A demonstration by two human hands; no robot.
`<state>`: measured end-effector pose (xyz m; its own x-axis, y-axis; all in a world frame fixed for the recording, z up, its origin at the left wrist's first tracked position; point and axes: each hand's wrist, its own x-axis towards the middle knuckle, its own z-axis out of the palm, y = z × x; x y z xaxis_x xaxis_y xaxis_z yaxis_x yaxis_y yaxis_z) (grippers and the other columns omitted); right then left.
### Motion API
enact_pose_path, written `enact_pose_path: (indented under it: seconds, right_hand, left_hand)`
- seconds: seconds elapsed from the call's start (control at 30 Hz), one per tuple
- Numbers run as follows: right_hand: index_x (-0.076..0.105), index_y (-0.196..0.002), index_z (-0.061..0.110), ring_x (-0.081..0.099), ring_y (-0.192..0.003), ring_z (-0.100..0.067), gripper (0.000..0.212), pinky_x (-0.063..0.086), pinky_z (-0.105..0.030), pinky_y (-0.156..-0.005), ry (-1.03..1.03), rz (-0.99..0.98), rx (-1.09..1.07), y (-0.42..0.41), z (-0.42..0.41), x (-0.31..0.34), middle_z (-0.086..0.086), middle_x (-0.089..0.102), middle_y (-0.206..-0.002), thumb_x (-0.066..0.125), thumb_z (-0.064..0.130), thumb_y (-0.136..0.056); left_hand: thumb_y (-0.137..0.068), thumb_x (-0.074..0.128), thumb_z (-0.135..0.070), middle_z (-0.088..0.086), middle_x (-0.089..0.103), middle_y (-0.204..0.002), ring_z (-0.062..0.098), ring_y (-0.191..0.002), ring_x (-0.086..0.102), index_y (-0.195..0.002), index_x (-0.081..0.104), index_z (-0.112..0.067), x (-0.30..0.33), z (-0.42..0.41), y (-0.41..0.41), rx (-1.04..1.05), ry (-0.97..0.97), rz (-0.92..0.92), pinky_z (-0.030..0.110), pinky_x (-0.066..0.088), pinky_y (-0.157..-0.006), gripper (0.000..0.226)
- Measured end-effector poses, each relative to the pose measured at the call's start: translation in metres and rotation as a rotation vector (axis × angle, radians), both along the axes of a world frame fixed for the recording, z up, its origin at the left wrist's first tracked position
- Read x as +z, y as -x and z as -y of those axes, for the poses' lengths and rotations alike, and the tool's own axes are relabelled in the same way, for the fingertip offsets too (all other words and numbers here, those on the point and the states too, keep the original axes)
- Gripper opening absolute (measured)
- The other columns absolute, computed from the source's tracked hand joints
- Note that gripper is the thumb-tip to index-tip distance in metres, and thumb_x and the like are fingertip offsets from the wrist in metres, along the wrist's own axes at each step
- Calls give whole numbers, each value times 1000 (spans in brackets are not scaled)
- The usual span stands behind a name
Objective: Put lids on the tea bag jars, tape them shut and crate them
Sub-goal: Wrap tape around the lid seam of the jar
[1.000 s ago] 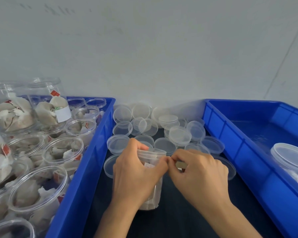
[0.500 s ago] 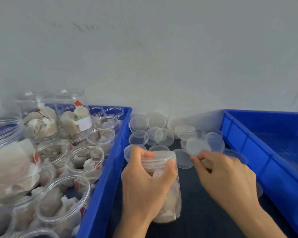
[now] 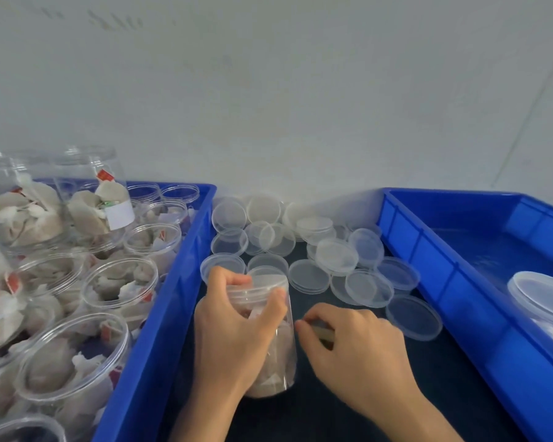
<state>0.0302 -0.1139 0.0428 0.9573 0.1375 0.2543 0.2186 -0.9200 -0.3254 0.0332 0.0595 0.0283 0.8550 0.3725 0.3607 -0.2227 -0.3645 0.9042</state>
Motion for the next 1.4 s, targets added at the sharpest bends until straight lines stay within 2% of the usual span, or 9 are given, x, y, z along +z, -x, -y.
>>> enact_pose_path:
  seconds: [0.3, 0.4, 0.53, 0.67, 0.8, 0.9, 1.07, 1.17, 1.4]
  right_hand:
    - [55, -109, 57, 62, -79, -11, 18, 53, -31, -76, -6, -150, 45, 10, 9, 0, 18, 65, -71, 47, 53, -94]
    - [53, -116, 64, 63, -80, -11, 24, 53, -30, -75, 12, -150, 40, 10, 9, -5, 20, 66, -73, 45, 55, -95]
    - [35, -147, 68, 61, -81, -11, 49, 47, -27, -70, 8, -100, 18, 12, 10, -15, 20, 64, -75, 38, 63, -98]
    - [28, -156, 54, 69, -97, -13, 63, 45, -32, -73, 45, -73, -44, 13, 11, -27, 18, 72, -103, 27, 76, -97]
    - [32, -156, 56, 68, -106, -11, 56, 39, -31, -72, 73, -100, -68, 12, 7, -31, 23, 70, -118, 32, 68, -101]
    - [31, -154, 63, 68, -102, -11, 52, 37, -30, -69, 118, -104, -52, 12, 5, -33, 20, 73, -112, 33, 63, -102]
    - [49, -145, 55, 68, -95, -13, 45, 38, -32, -65, 225, -87, 2, 7, 3, -34, 12, 74, -102, 30, 57, -104]
    - [53, -132, 39, 60, -76, -18, 39, 36, -34, -59, 274, -26, 77, 7, -1, -35, 6, 66, -82, 27, 45, -104]
    - [55, -88, 28, 53, -77, -19, 22, 42, -36, -70, 181, 53, 64, 0, 2, -34, 5, 58, -75, 36, 35, -98]
  left_hand:
    - [-76, 79, -49, -37, 64, -97, -3, -76, 70, -98, 53, -35, -1, 0, 0, 5, 5, -4, 15, 53, -59, 37]
    - [-78, 80, -47, -37, 64, -96, -3, -76, 69, -98, 53, -35, -2, -1, 0, 9, 8, -6, 21, 53, -54, 36]
    - [-77, 79, -50, -35, 65, -94, 0, -74, 69, -97, 53, -36, -4, -3, 0, 11, 12, -10, 17, 48, -54, 36]
    - [-76, 81, -49, -17, 69, -83, 2, -75, 70, -98, 54, -37, -6, -2, -1, 4, 29, 0, 14, 51, -58, 37]
    - [-77, 83, -45, -17, 71, -89, 4, -80, 72, -101, 55, -37, -8, 0, 0, -26, 41, 24, 18, 56, -62, 39]
    - [-77, 88, -47, -14, 69, -95, 6, -86, 71, -102, 53, -42, -9, 2, 1, -43, 42, 43, 30, 59, -68, 43]
    - [-62, 76, -67, -19, 65, -103, 5, -95, 66, -102, 52, -48, -8, 8, 4, -58, 42, 64, 28, 51, -77, 50]
    - [-62, 76, -69, -21, 65, -106, 4, -98, 65, -102, 52, -48, -8, 9, 5, -67, 30, 64, 28, 52, -78, 51]
    - [-61, 75, -70, -33, 61, -115, -6, -110, 60, -105, 54, -47, -2, 12, 8, -116, -70, 85, 13, 47, -80, 54]
